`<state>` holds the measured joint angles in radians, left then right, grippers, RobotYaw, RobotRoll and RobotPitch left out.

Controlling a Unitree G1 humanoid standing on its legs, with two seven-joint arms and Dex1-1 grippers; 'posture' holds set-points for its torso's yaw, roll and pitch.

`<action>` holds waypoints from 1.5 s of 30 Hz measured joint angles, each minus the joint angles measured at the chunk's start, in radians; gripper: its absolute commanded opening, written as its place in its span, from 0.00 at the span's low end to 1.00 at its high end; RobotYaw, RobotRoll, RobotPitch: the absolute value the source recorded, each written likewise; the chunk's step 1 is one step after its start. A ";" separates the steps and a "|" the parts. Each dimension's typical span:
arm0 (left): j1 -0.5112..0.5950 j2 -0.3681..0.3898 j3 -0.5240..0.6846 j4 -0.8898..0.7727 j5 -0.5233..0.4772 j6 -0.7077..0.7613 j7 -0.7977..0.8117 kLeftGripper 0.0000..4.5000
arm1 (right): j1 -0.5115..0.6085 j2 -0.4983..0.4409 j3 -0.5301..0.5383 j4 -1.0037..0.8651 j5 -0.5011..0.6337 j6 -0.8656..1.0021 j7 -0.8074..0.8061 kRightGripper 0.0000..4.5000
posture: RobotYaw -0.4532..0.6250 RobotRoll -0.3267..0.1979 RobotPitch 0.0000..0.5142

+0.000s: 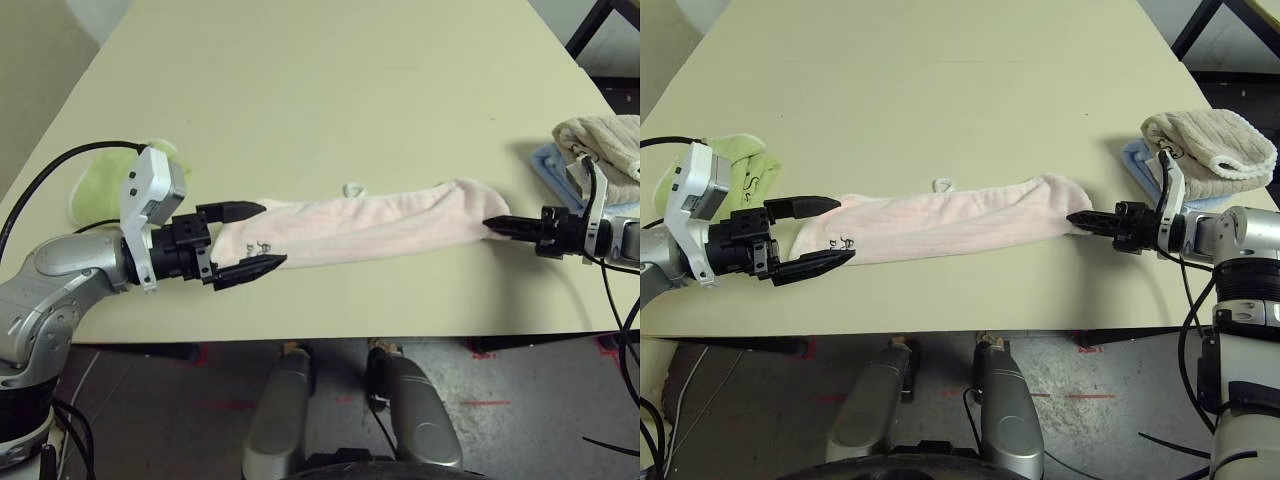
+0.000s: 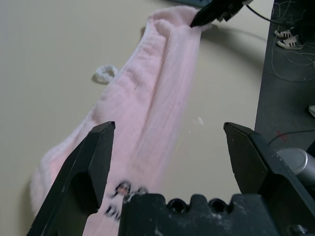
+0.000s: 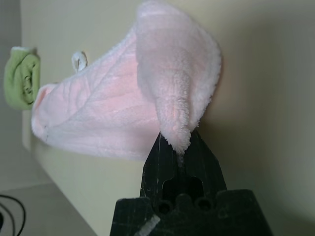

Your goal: Fold the towel and set it aside.

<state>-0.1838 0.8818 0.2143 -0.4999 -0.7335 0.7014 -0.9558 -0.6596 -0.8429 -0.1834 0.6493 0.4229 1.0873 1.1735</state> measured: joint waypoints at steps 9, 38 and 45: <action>-0.021 0.000 -0.030 0.006 0.015 -0.015 0.000 1.00 | -0.082 -0.090 0.030 0.075 -0.018 -0.120 0.082 0.01 | 0.52 0.62 0.36; -0.046 -0.026 -0.077 0.023 0.031 -0.034 0.019 1.00 | -0.096 0.119 0.383 -0.335 -0.030 -0.188 0.265 0.01 | 0.56 0.62 0.35; -0.041 -0.038 -0.079 0.005 0.031 -0.034 0.033 1.00 | -0.106 0.196 0.406 -0.331 -0.038 -0.204 0.225 0.01 | 0.58 0.62 0.36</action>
<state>-0.2249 0.8442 0.1351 -0.4946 -0.7027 0.6672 -0.9226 -0.7652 -0.6464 0.2226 0.3184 0.3848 0.8829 1.3989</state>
